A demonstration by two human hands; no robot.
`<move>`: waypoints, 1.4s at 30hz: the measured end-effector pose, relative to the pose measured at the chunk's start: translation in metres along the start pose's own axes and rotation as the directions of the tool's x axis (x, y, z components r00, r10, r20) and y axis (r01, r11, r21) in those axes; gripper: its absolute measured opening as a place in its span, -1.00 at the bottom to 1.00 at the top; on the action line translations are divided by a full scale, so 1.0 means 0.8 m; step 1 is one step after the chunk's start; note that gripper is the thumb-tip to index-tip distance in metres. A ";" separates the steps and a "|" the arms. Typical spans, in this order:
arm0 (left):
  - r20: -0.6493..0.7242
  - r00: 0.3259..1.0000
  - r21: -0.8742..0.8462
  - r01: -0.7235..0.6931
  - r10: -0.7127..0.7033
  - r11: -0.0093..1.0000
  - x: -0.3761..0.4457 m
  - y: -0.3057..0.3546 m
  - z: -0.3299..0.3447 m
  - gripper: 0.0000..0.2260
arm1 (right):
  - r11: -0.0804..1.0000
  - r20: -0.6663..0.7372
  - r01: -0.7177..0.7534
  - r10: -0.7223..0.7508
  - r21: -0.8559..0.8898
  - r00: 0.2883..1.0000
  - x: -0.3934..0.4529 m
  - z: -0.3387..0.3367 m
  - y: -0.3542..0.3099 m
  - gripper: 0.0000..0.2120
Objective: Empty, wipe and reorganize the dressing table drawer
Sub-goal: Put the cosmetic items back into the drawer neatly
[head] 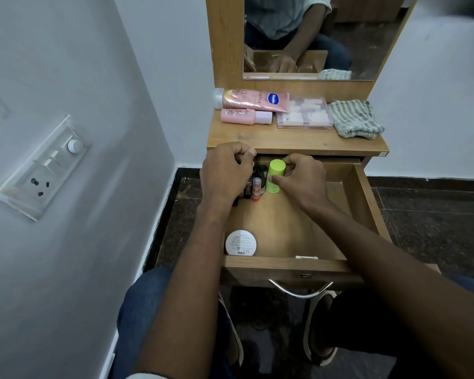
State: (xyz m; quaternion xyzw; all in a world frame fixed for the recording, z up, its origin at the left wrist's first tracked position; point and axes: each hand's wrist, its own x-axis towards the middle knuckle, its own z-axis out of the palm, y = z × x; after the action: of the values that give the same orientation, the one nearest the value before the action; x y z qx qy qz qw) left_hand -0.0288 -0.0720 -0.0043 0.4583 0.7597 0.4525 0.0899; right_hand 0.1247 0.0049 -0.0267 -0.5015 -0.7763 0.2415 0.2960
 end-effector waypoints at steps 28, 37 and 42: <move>-0.111 0.993 0.048 -0.027 0.033 0.998 0.009 0.013 -0.005 -0.82 | 0.825 0.169 0.433 -0.398 -0.365 0.902 0.122 -0.022 -0.070 -0.57; -0.093 0.991 0.078 -0.087 0.094 0.993 0.006 0.021 0.003 -0.79 | 0.860 -0.057 0.202 -0.258 -0.469 0.965 0.132 -0.053 -0.045 -0.68; -0.068 0.987 0.057 -0.138 0.142 0.989 0.006 0.024 0.013 -0.79 | 0.790 0.087 0.258 -0.253 -0.556 0.964 0.112 -0.056 -0.023 -0.63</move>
State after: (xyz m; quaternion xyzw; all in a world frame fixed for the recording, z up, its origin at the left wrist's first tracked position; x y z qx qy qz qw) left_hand -0.0140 -0.0589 0.0062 0.4962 0.7397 0.4541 0.0184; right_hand 0.1158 0.0841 0.0370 -0.4559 -0.8743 -0.0379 0.1621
